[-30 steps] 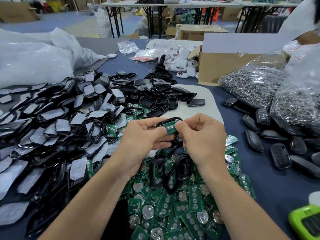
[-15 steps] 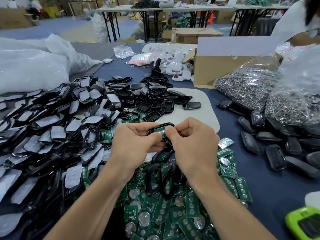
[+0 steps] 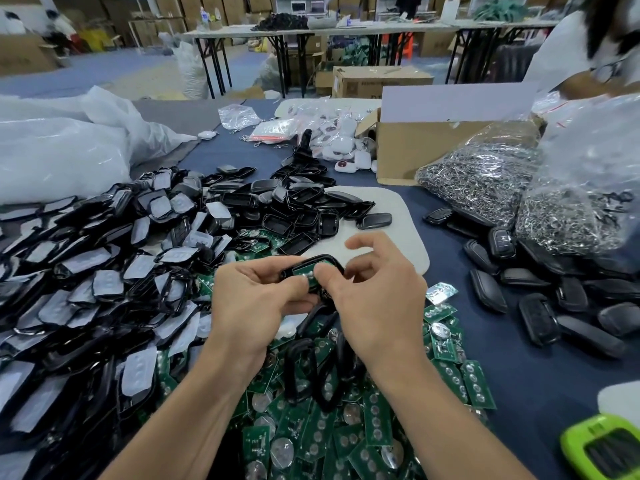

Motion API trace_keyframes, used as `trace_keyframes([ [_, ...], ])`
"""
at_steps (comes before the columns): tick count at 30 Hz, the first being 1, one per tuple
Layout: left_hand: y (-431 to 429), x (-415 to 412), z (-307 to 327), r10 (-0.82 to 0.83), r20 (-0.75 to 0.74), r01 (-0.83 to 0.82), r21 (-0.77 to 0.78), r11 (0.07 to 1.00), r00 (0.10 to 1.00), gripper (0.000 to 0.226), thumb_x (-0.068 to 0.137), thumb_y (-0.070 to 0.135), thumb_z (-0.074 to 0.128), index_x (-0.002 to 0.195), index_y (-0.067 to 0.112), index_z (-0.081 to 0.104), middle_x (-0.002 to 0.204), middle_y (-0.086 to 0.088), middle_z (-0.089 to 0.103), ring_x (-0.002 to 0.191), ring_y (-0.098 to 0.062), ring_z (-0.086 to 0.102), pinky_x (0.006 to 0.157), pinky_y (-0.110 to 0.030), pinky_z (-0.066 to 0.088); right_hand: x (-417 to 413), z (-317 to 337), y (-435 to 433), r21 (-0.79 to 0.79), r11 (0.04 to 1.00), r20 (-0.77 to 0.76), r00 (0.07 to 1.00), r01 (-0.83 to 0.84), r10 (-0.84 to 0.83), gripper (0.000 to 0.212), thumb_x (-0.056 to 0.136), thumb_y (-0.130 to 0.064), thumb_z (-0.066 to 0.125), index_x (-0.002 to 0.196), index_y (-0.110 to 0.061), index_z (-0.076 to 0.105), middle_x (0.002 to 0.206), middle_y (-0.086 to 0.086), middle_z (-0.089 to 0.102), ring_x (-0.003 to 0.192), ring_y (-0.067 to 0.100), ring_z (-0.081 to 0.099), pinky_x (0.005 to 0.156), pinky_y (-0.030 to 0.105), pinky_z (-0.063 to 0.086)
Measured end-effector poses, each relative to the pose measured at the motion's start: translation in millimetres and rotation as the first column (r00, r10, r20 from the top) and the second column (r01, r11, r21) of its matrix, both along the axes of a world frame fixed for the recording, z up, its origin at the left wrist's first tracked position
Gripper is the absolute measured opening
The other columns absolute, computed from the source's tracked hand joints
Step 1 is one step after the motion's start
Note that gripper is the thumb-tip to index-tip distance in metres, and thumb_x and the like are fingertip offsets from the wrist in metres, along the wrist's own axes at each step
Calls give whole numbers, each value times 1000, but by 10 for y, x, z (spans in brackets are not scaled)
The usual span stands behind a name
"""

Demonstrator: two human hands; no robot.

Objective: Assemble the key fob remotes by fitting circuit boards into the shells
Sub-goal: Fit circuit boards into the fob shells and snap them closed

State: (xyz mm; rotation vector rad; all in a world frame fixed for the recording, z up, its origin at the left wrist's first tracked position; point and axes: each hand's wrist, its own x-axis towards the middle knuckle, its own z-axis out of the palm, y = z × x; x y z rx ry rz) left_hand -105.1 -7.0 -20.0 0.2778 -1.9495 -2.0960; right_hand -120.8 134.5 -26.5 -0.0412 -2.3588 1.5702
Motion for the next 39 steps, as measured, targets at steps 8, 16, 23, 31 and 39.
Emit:
trace_keyframes([
  [8,-43,12,-3,-89,6,85,-376,923,996,34,84,5,81,89,39,83,78,14,80,72,-5,77,63,-13,57,-94,-4,129,-245,941,109,958,-232,265,20,83,-12,83,73,-29,78,57,3,70,45,12,59,48,27,48],
  [16,-145,2,-4,-331,244,410,-464,786,911,37,86,8,66,95,41,81,73,10,78,54,-12,66,55,-30,54,-73,33,176,-96,941,134,932,-326,336,21,80,-7,81,75,-28,79,60,3,72,49,13,60,48,34,53],
  [23,-415,-3,272,74,78,-55,-222,973,994,33,92,-2,71,94,29,82,76,4,80,67,-15,78,60,-27,62,-189,361,-326,-48,979,24,980,-198,199,14,89,-24,76,93,-38,78,81,-19,77,73,3,71,71,26,58],
  [31,-1208,251,289,495,181,-525,210,824,850,17,103,-5,56,100,5,69,88,-7,75,56,-9,68,57,-20,58,-560,440,-1511,569,575,280,796,-588,537,47,91,5,55,122,-24,76,117,10,75,100,21,67,86,35,57],
  [39,-1435,519,248,493,208,-527,169,833,845,15,96,-5,58,111,-2,61,87,-10,78,65,-16,74,62,-26,62,-630,402,-1979,817,311,277,803,-486,528,26,88,-1,59,108,-13,68,97,10,69,98,33,65,76,35,41],
])
